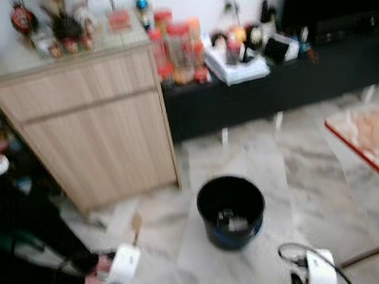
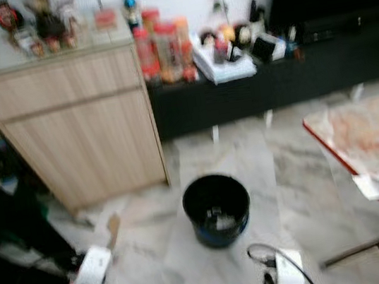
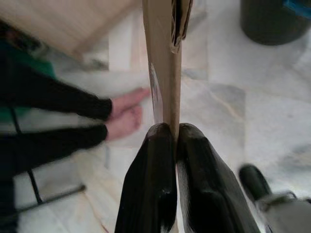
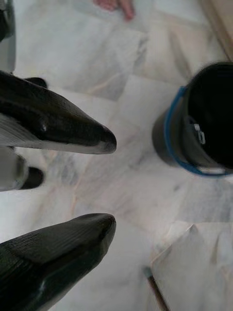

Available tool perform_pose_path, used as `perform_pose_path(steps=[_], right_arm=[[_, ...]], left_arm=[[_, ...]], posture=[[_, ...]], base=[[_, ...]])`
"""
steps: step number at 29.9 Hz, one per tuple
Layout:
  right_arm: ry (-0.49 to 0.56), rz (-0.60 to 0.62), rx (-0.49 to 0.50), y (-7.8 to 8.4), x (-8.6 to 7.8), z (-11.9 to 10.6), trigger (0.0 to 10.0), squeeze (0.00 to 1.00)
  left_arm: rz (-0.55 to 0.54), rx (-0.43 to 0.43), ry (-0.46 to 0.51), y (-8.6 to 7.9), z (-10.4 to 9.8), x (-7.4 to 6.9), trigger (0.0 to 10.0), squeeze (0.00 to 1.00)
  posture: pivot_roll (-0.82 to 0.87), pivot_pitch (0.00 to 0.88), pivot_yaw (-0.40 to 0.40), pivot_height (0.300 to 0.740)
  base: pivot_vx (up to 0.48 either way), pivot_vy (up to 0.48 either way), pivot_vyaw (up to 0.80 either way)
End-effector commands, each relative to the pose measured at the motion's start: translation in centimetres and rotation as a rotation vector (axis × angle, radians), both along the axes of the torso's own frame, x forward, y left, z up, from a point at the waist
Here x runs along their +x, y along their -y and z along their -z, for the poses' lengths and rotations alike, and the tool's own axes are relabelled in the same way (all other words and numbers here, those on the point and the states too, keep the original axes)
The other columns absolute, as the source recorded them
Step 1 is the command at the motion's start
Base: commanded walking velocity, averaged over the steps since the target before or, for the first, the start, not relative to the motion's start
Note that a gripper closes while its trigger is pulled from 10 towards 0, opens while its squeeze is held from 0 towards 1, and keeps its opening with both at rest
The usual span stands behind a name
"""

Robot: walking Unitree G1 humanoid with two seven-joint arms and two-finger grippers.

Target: Picking trash to rubbish bin

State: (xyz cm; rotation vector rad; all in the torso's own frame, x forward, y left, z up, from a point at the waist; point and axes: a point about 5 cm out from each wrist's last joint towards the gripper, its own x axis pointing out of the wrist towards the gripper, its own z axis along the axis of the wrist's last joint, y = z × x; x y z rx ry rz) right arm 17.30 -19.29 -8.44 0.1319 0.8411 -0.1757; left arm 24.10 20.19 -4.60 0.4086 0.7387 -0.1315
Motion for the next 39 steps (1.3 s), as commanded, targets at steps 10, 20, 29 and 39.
perform_pose_path(steps=[10, 20, 29, 39], right_arm=[[0.006, 0.014, -0.019, 0.74, -0.20, -0.07, 10.0, 0.00], [0.002, 0.016, -0.019, 0.80, -0.21, -0.06, 10.0, 0.00], [0.002, 0.017, -0.020, 0.87, -0.18, -0.07, 10.0, 0.00], [0.003, 0.015, -0.020, 0.88, -0.15, -0.09, 10.0, 0.00]], left_arm=[[0.008, -0.012, 0.020, 0.94, -0.29, 0.63, 10.0, 0.00], [0.002, -0.015, 0.024, 0.99, -0.34, 0.72, 10.0, 0.00], [-0.001, -0.016, 0.024, 1.04, -0.35, 0.75, 10.0, 0.00], [-0.002, -0.019, 0.025, 1.09, -0.35, 0.76, 10.0, 0.00]], posture=[[0.06, 0.000, 0.005, 0.740], [0.06, 0.000, 0.004, 0.740], [0.06, 0.003, 0.002, 0.740], [0.06, 0.006, 0.001, 0.740]], base=[[0.335, 0.000, -0.05], [0.344, 0.000, 0.00], [0.343, 0.000, 0.00], [0.342, 0.000, 0.00]])
